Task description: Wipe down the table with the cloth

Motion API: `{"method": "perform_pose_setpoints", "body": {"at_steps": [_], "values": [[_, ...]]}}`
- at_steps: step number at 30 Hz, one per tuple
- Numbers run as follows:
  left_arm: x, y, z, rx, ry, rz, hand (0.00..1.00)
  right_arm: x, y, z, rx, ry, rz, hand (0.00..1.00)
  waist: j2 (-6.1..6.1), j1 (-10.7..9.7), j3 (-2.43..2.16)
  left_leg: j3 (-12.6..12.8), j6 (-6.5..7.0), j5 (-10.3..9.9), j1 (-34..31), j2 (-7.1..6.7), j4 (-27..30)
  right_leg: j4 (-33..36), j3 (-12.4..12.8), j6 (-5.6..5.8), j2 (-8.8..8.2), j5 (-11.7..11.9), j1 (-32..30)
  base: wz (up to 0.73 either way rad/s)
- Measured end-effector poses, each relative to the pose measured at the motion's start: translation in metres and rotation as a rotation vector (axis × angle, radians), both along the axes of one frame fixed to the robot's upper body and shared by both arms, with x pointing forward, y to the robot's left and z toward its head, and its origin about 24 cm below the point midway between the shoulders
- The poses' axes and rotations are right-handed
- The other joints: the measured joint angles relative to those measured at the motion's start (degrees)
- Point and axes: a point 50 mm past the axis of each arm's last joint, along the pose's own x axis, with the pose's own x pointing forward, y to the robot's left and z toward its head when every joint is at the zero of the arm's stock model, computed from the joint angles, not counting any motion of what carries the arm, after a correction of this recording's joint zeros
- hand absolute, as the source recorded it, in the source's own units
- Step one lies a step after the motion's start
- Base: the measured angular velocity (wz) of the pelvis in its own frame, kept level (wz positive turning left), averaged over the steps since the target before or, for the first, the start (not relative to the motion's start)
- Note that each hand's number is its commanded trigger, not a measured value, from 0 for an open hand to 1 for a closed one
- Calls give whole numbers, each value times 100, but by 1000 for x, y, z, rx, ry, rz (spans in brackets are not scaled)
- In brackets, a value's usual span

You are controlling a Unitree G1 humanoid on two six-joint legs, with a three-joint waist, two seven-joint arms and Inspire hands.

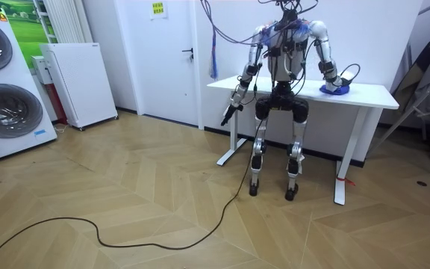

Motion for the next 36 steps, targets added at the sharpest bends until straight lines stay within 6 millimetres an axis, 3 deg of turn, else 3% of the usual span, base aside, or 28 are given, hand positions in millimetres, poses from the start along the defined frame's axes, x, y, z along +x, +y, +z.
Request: {"method": "perform_pose_setpoints", "body": {"at_steps": [4,5,9,11,14,16,19,20,21,22,24,25,27,32,36], "values": [[6,-14,-7,-37,21,-38,0,28,20,1,31,41,53,100,17,315,12,-15,-17,-42,31,24,-1,5,-11,-107,93,129,-114,-50],[4,-17,-8,-43,36,-38,0,43,32,4,53,54,109,100,20,417,17,-68,-9,-58,12,26,-1,10,-11,-151,141,177,-187,-56],[-1,-21,-10,-69,78,-38,0,94,78,17,117,54,332,100,74,631,118,-396,-13,-56,-118,13,35,30,-46,-247,239,205,-348,-17],[-4,-22,-10,-86,80,-14,0,112,86,26,108,43,394,100,108,654,189,-467,-30,-22,-187,4,22,75,-49,-262,241,148,-436,16],[-27,-18,-7,-95,117,34,0,116,80,29,122,26,391,100,141,594,193,-653,-9,17,-232,-11,10,83,-120,-260,235,43,-413,34],[-43,-14,-4,-93,153,62,0,106,69,24,131,17,363,100,122,436,167,-649,-10,19,-222,-13,26,78,-263,-240,198,-20,-330,47],[-48,-6,-1,-76,152,106,0,89,38,16,134,-20,226,100,58,210,150,-599,9,71,-239,-56,40,22,-343,-213,121,-40,-279,45],[-49,1,1,-54,139,123,0,71,21,10,135,-9,138,100,33,153,155,-578,16,76,-191,-73,46,-53,-340,-183,105,-55,-156,45],[-49,8,4,-33,127,132,0,48,3,4,137,4,33,100,-5,122,96,-560,26,78,-183,-91,58,-109,-334,-145,84,-82,-65,42],[-49,11,5,-22,126,132,0,36,-6,2,132,10,-14,100,-39,105,92,-560,42,68,-164,-98,50,-107,-330,-114,72,-104,-21,30],[-57,20,10,8,143,142,0,-7,-39,-1,124,31,-194,100,-61,40,32,-500,83,-16,-70,-113,90,-98,-251,-56,54,-144,90,-1],[-59,21,11,12,147,143,0,-17,-46,-1,122,35,-237,100,-64,7,34,-489,96,-38,-70,-114,130,-101,-243,-56,55,-136,105,-12],[-62,27,14,29,155,139,0,-60,-72,5,109,56,-387,100,-110,-98,15,-448,120,-72,-99,-121,209,-97,-177,-75,53,-101,96,-8],[-56,34,18,47,126,119,0,-129,-99,15,87,118,-642,100,-179,-281,4,-278,126,-111,-105,-98,210,-79,28,-84,96,-38,-5,-23],[-51,34,19,43,98,112,0,-144,-99,16,86,133,-695,100,-177,-474,-1,4,85,-174,6,14,207,11,165,-134,203,24,-24,-38]]}}
